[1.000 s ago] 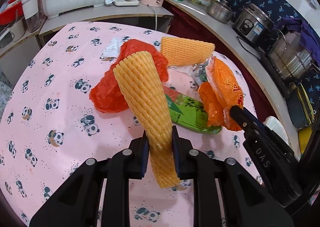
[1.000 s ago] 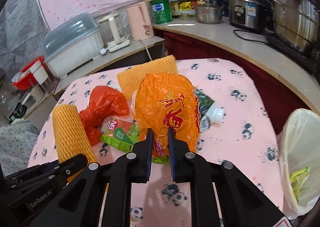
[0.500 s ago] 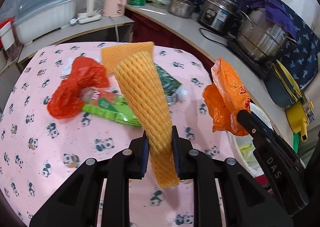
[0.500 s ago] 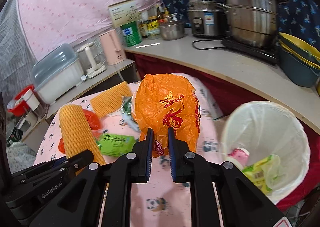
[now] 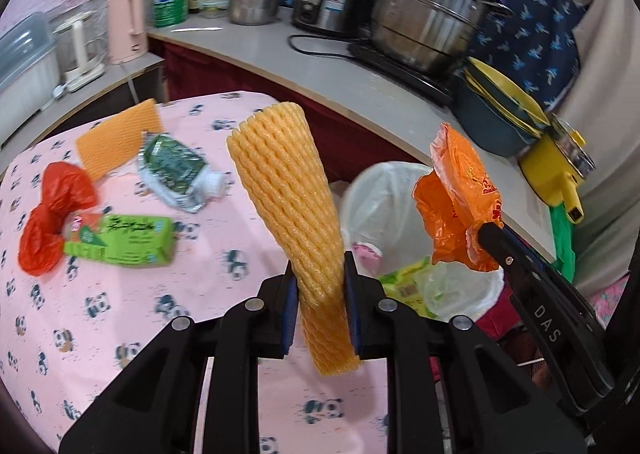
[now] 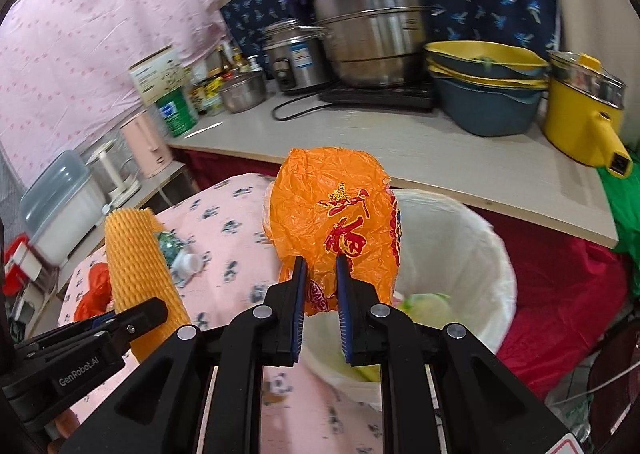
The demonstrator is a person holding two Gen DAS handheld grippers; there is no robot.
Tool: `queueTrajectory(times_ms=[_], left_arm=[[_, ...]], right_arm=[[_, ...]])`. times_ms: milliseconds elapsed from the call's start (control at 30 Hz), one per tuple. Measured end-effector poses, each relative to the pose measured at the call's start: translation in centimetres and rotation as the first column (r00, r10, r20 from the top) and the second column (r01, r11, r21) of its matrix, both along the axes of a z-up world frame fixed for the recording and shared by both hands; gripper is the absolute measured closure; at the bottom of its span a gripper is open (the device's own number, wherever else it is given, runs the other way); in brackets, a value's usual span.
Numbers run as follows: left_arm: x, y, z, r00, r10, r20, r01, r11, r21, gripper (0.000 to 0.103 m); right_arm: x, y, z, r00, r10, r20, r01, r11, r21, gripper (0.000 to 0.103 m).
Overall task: Collect trash
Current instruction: 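Carry the foam sleeve and orange bag over the white bin and release both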
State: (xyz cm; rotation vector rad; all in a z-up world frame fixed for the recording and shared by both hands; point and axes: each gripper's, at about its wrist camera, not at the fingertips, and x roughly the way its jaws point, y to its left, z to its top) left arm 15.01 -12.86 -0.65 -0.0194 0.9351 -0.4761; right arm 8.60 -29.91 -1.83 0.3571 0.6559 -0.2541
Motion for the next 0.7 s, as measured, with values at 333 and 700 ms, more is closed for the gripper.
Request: queueTrajectory(times_ms=[333, 700], left_arm=[[-1.1, -8.7, -0.5, 0.954, -0.300, -0.015, 0.299, 0.953, -0.047, 0.083], [-1.0, -13.2, -2.9, 0.906, -0.422, -0.013, 0.422, 0.906, -0.010, 0.071]], right_arm=[[-3.3, -6.2, -1.2, 0.990, -0.142, -0.004, 0.142, 0.989, 0.028, 0.089], [-4.8, -8.7, -2.3, 0.979, -0.205, -0.020, 0.206, 0.978, 0.044, 0.089]])
